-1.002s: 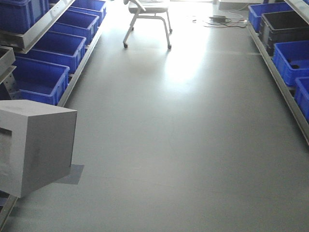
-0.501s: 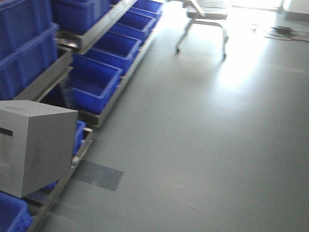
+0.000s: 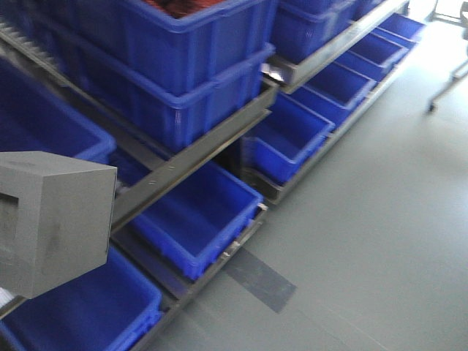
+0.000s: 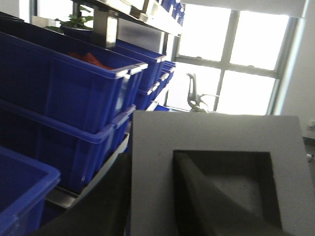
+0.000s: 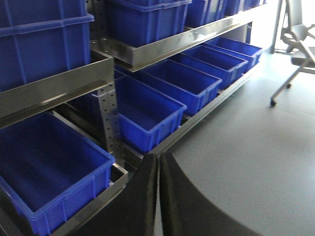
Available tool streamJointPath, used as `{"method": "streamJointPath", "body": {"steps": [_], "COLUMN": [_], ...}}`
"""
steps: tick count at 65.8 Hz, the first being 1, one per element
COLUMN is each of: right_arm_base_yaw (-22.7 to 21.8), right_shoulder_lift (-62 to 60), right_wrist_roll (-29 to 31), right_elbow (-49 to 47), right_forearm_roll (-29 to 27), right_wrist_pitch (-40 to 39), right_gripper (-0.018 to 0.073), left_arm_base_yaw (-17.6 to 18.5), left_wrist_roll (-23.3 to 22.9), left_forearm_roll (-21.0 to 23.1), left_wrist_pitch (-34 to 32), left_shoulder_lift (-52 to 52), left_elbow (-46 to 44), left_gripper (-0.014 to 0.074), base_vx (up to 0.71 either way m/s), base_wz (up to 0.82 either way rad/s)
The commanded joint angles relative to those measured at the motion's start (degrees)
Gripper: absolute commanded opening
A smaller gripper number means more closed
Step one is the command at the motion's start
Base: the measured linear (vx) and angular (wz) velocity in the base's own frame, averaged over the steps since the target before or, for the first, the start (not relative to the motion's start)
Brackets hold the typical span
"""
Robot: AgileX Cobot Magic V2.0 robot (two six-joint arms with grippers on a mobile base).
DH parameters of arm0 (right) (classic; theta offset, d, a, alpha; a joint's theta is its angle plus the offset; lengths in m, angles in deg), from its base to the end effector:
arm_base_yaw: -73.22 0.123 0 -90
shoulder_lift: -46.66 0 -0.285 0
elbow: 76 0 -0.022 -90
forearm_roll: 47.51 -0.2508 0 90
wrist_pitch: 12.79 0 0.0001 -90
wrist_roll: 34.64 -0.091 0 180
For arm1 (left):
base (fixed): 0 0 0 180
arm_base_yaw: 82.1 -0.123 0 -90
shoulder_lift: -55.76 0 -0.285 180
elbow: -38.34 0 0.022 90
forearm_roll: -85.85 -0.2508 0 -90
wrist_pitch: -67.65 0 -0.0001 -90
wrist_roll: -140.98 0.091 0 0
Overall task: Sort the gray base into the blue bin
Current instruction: 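Turn toward the rack of open blue bins and stop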
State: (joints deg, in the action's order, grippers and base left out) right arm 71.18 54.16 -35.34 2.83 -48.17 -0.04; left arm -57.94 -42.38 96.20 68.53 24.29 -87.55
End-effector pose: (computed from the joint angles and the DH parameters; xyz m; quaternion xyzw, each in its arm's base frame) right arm 0.0561 -0.0018 0.1838 0.0216 0.7605 -0.0030 0.6489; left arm 0.0876 -0.0396 0.3186 0.0634 0.6819 -0.2373 0.6890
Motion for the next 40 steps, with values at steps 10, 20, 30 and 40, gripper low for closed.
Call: {"method": "streamJointPath", "body": {"steps": [10,20,30,40], "right_arm_base_yaw": [0.0,0.0,0.0,0.0], "right_shoulder_lift": [1.0,1.0,1.0,1.0], "right_wrist_roll": [0.7,0.7,0.7,0.7], "right_elbow": [0.1,0.1,0.1,0.1], "right_forearm_roll": [0.3,0.3,0.3,0.3], "right_wrist_pitch": [-4.2,-4.2,-4.2,-4.2], "right_gripper": [-0.0005,-0.0005,-0.0005,-0.0005], "left_arm_base_yaw": [0.1,0.1,0.1,0.1], "left_wrist_roll": [-0.4,-0.4,-0.4,-0.4], "left_forearm_roll": [0.7,0.7,0.7,0.7], "left_wrist_pitch": [-6.1,-6.1,-6.1,-6.1], "left_shoulder_lift": [0.0,0.0,0.0,0.0], "left_elbow": [-1.8,-1.8,-1.8,-1.8], "left_gripper": [-0.0006,-0.0006,-0.0006,-0.0006], "base_vx": [0.18,0.19,0.2,0.18], "base_wz": [0.69,0.74,0.78,0.72]}}
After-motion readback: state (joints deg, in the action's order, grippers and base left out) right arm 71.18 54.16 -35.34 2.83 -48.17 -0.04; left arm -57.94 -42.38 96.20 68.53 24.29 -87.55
